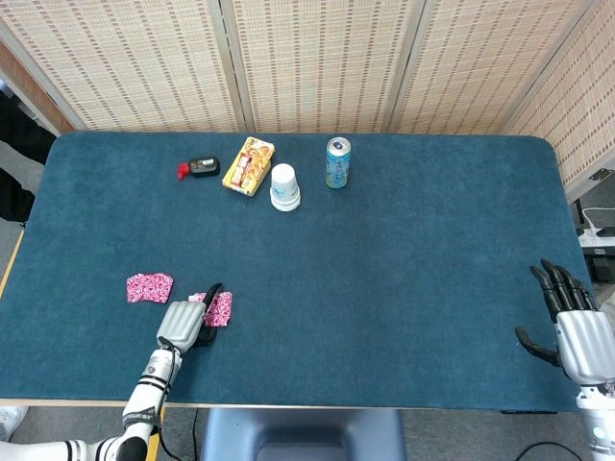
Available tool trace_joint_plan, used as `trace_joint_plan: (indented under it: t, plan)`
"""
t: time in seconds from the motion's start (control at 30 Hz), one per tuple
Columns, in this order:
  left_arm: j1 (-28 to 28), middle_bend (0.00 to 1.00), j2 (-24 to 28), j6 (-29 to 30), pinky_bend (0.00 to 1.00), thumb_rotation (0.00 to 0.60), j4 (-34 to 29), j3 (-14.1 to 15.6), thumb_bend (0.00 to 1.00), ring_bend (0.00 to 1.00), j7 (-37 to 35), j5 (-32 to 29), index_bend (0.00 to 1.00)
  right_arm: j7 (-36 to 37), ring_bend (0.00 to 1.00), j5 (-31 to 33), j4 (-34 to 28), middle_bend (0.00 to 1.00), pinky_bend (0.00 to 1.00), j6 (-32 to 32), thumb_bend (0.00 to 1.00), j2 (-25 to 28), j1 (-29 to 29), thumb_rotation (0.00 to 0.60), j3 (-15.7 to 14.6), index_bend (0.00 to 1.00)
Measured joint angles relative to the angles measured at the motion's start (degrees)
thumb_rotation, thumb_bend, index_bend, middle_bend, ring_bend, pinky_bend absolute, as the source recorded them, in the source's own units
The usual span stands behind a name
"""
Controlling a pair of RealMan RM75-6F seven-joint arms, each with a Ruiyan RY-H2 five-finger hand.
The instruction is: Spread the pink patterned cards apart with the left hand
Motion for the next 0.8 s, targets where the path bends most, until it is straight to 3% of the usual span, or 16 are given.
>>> trace_joint_plan:
  t: [0.2, 0.53, 0.8]
  plan:
    - [-0.3, 1.0, -0.9, -0.2, 1.0, 0.6, 1.7, -0.5, 0.4, 1.0, 0.2, -0.2, 0.01, 0.1, 0.0, 0.0, 0.0, 0.0, 0.14, 0.0, 0.2, 0.1, 0.0, 0.6, 0.0, 0.0]
    - [0.1, 1.0, -0.8, 0.4, 1.0, 0.6, 1.9, -0.6, 0.39, 1.0, 0.6, 0.0, 0.24, 0.0, 0.0, 0.0, 0.0, 0.0, 0.14, 0.0, 0.2, 0.0, 0.0, 0.6, -0.1, 0.0]
    - [-0.1, 1.0, -0.7, 0.0, 1.0, 0.6, 1.8, -0.7, 0.39, 1.0, 1.9, -1.4, 0.19, 0.1, 0.0, -0.1, 0.0, 0.0, 0.14, 0.1, 0.2, 0.1, -0.1, 0.6, -0.2, 0.0]
